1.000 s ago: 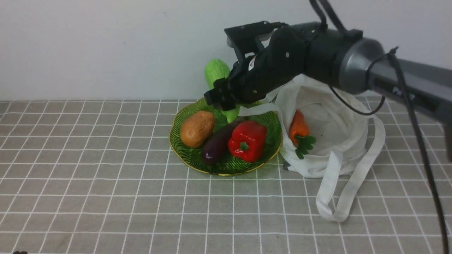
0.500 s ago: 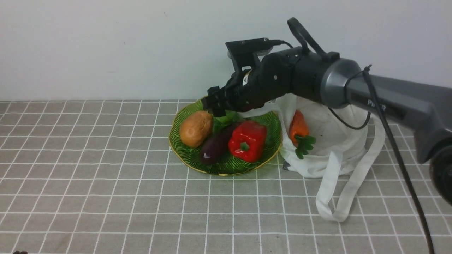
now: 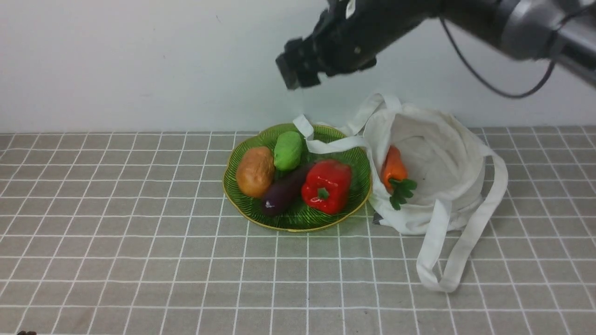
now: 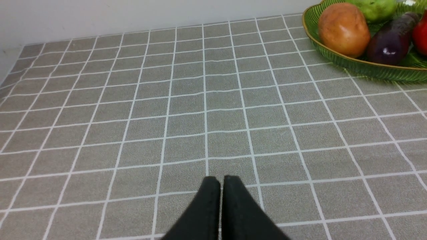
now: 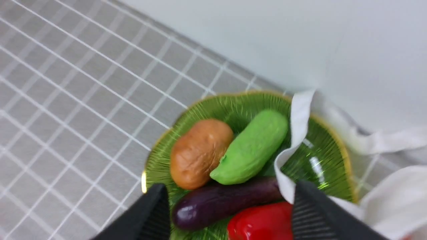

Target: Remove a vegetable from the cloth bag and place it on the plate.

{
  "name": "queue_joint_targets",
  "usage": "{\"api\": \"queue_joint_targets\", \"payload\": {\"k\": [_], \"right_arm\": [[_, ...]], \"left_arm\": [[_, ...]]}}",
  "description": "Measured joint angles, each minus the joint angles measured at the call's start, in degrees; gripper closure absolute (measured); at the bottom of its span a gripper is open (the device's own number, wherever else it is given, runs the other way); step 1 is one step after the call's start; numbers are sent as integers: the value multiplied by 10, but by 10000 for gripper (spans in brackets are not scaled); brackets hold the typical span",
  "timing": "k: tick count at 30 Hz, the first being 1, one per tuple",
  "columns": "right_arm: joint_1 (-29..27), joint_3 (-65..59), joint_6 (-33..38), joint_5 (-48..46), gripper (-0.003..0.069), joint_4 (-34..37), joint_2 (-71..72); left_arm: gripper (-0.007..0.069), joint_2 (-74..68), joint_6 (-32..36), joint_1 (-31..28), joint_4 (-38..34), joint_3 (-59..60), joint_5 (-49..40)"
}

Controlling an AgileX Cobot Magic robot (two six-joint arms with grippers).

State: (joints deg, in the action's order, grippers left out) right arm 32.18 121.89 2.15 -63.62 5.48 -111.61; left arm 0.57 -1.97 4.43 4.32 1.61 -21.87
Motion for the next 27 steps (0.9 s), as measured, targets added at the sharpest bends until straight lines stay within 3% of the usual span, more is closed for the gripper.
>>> {"api": "queue_joint_targets", "payload": {"k": [1, 3, 7, 11, 17, 22, 26, 27], "right_arm": [[0, 9, 2, -13, 257, -2, 7], [0, 52, 27, -67, 360, -18, 47], [0, 71, 36, -88, 536, -79, 124], [0, 41, 24, -94, 639, -118, 204], [0, -89, 8, -95, 671, -138, 372], [0, -304, -13, -89, 673, -140, 574], [0, -493, -35, 25, 673, -139, 718], [0, -604, -40, 135, 673, -128, 789]], "left_arm": [[629, 0, 0, 0, 0, 0, 0], [629, 0, 0, 0, 0, 0, 0], [629, 0, 0, 0, 0, 0, 0], [629, 0, 0, 0, 0, 0, 0], [629, 0, 0, 0, 0, 0, 0], [629, 0, 0, 0, 0, 0, 0], [629, 0, 0, 0, 0, 0, 0], [629, 0, 0, 0, 0, 0, 0]]}}
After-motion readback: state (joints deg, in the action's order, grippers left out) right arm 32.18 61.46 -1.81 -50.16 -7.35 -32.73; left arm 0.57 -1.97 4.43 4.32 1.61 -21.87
